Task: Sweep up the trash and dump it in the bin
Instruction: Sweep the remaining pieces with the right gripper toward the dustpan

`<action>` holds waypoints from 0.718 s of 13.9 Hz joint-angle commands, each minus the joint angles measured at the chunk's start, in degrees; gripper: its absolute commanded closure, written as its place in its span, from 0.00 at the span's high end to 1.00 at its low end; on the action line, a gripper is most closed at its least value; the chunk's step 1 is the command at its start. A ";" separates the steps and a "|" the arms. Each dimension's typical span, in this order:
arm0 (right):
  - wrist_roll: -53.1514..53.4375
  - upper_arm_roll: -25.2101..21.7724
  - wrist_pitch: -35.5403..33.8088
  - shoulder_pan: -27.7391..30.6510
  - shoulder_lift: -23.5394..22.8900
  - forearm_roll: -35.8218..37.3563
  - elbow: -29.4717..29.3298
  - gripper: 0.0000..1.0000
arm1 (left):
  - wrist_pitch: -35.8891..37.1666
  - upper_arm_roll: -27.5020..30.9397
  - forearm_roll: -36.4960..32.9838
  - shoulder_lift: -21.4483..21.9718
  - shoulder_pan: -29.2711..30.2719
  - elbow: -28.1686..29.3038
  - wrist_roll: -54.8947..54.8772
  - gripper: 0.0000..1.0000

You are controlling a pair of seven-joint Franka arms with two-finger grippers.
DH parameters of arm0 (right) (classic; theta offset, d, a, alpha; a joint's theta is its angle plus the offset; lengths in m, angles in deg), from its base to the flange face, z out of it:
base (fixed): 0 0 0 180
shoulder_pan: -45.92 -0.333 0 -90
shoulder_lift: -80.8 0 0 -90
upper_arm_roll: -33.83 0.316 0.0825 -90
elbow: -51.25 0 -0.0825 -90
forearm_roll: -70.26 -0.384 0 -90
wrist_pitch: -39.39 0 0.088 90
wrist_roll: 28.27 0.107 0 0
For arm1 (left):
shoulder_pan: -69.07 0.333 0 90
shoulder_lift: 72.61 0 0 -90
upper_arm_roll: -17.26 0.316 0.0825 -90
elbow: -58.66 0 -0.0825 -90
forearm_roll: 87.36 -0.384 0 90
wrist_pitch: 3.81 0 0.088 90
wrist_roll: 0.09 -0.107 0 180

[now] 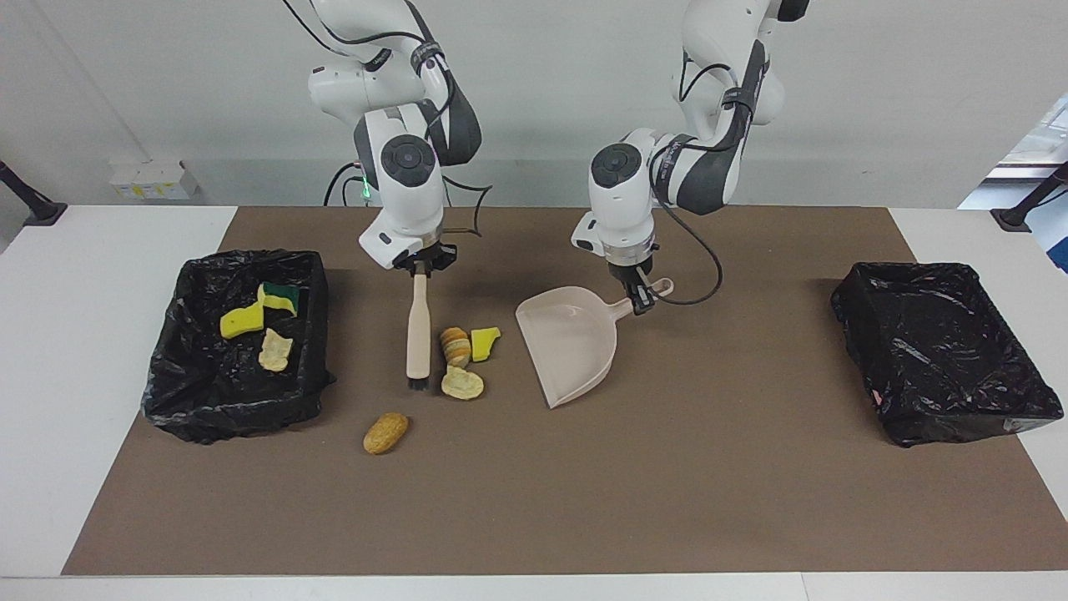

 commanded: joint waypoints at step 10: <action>-1.27 0.07 -1.51 -7.94 -2.48 -21.97 -10.43 0.00 | -3.63 0.47 -0.87 2.74 -0.52 4.37 -0.58 0.00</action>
